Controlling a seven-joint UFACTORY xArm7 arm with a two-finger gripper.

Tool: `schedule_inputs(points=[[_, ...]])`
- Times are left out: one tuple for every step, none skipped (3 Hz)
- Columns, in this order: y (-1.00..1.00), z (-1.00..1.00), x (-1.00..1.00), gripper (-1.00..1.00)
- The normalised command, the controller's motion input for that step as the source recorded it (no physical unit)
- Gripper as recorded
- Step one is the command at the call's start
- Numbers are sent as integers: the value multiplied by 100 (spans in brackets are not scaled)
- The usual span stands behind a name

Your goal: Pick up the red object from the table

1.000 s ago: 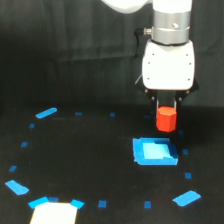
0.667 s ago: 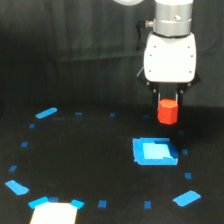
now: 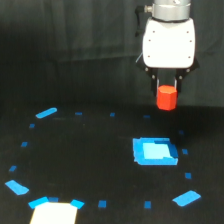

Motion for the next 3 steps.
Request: schedule_inputs(points=[[-2,77,4,-100],[-24,100,-9,-100],[6,78,5,-99]])
